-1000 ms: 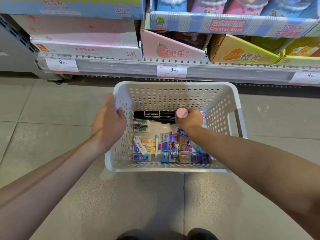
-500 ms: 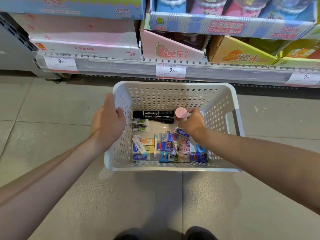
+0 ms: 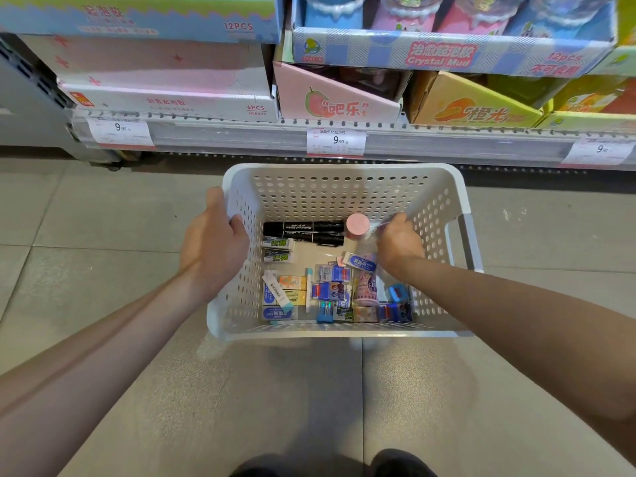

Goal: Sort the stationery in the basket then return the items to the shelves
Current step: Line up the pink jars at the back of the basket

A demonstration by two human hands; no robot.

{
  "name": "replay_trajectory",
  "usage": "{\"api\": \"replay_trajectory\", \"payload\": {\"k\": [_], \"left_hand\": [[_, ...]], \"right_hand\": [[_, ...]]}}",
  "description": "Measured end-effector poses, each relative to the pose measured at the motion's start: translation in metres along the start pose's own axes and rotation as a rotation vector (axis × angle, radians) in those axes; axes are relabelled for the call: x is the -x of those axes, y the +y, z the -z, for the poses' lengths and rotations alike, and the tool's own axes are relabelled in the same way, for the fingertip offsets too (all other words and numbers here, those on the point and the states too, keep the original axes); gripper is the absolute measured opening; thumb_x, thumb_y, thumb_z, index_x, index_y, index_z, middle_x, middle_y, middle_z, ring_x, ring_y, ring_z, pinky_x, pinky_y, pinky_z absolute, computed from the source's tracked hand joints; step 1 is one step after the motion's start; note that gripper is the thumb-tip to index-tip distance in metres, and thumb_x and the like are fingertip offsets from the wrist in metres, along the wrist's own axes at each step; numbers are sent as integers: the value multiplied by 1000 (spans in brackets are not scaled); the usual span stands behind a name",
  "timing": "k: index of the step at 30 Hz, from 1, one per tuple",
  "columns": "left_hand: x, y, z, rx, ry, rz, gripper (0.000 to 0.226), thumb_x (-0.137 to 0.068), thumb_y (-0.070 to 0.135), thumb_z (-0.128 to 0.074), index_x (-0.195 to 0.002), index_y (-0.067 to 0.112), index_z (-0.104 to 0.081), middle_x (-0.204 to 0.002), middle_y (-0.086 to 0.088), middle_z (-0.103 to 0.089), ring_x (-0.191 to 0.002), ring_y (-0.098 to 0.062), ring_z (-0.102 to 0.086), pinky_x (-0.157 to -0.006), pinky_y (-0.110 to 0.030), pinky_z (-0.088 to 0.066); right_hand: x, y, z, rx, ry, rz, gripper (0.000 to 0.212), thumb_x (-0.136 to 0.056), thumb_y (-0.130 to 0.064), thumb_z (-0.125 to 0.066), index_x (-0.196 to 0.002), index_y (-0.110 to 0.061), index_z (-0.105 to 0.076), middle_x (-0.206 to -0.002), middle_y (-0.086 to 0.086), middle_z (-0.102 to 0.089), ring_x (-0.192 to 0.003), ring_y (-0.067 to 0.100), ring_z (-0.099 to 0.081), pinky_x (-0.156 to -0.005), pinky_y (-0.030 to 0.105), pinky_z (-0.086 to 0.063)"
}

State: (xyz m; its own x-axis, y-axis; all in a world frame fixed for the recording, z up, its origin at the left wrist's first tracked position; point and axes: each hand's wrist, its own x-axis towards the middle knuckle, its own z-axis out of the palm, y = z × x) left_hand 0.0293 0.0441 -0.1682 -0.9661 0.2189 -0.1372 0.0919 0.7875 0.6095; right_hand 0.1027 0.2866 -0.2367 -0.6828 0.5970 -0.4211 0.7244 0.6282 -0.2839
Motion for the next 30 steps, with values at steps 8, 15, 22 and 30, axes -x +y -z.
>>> {"api": "replay_trajectory", "payload": {"k": [8,15,22,30], "left_hand": [[0,2,2,7,-7,-3,9,-100,14,-38,-106,13,-31,-67,-12,-48,-53,-29,-49,-46,-46,-47],[1,2,0,10,-2,2,9,-100,14,-37,-104,15,-29,-64,-9,-45,-50,-26,-47,-48,-36,-42],[1,1,0,24,-8,0,9,-100,13,-37,-107,11,-31,-67,-13,-47,-51,-28,-48,-50,-37,-42],[-1,-2,-2,25,3,-20,10,-100,12,-38,-99,13,-29,-62,-11,-44,-49,-28,-45,-48,-37,-42]], "right_hand": [[-4,-2,-3,-136,50,-73,30,-96,-6,-40,-124,0,-33,-119,22,-53,-106,36,-57,-90,42,-48],[0,1,-6,-118,11,-79,27,-92,-14,-52,-115,-1,-53,-120,18,-53,-105,32,-57,-86,35,-47],[2,1,-11,-333,60,-179,36,-88,-18,-60,-119,-1,-53,-116,17,-61,-106,33,-58,-82,34,-47],[-5,0,-8,-420,60,-160,35,-89,-9,-57,-123,-5,-47,-121,17,-58,-110,33,-55,-84,32,-44]]}}
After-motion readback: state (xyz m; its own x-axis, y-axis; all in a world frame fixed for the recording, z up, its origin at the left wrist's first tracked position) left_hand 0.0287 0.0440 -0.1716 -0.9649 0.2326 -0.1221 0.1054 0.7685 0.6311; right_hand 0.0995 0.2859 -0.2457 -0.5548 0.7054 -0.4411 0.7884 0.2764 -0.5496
